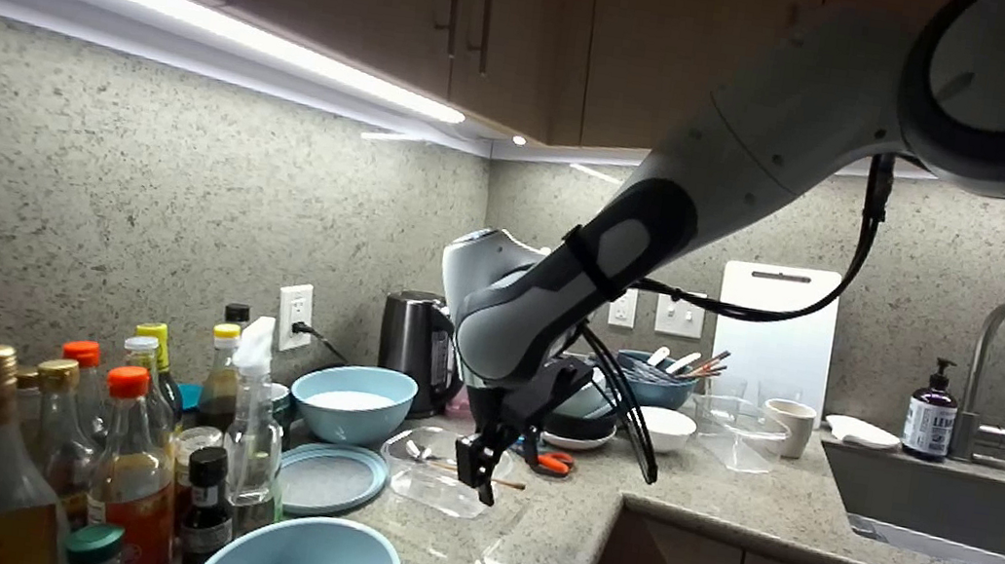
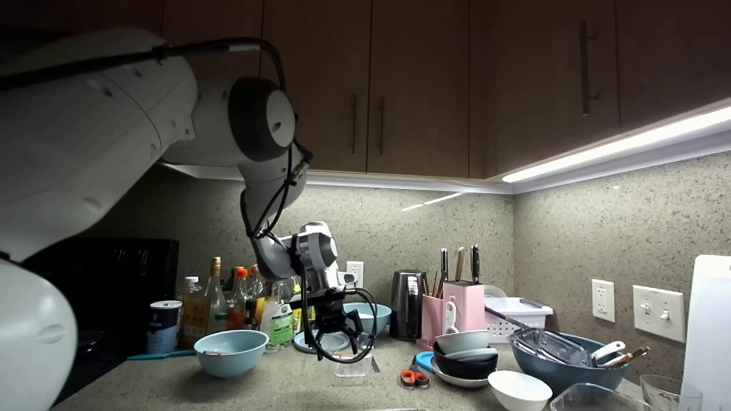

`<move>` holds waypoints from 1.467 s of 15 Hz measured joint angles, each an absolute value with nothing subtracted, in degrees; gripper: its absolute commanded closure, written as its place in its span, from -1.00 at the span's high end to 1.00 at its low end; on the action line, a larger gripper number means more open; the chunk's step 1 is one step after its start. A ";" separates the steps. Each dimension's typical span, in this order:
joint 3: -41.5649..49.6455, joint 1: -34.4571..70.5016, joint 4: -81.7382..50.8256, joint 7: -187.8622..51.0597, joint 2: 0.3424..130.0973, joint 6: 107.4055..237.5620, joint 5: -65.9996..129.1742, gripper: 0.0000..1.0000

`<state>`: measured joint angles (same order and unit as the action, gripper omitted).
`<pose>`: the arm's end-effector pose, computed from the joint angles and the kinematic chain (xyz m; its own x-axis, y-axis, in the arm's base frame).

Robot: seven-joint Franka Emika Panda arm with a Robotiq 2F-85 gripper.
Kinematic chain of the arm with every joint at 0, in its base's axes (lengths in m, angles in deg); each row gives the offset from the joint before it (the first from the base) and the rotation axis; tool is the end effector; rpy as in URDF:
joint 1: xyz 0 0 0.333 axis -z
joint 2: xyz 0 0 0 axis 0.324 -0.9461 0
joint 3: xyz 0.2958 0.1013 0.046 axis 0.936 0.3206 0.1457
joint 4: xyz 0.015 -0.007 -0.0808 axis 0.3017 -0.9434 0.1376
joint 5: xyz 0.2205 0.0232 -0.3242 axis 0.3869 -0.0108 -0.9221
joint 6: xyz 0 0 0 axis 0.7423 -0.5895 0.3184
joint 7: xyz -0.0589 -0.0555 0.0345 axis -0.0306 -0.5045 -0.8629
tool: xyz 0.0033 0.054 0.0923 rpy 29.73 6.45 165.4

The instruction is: Use the chopstick to stir in the transparent bowl

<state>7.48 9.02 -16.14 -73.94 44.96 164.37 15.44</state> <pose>0.6779 0.1015 0.2442 0.9813 0.1887 -0.0382 0.1920 -0.9444 0.2671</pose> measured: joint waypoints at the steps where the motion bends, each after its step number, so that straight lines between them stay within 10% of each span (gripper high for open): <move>1: 7.59 9.16 -14.87 -71.83 43.77 163.58 16.25 1.00; 3: 7.70 9.48 -11.85 -68.58 41.39 161.80 16.67 0.48; 14: 7.64 9.64 1.70 -65.63 33.27 153.99 16.64 -0.96; 17: 7.39 9.41 3.41 -65.63 32.56 152.55 16.42 -0.88; 18: 7.17 9.19 3.83 -65.63 32.41 152.15 16.33 -0.39; 22: 6.80 8.50 4.73 -65.63 32.31 151.08 16.08 -0.02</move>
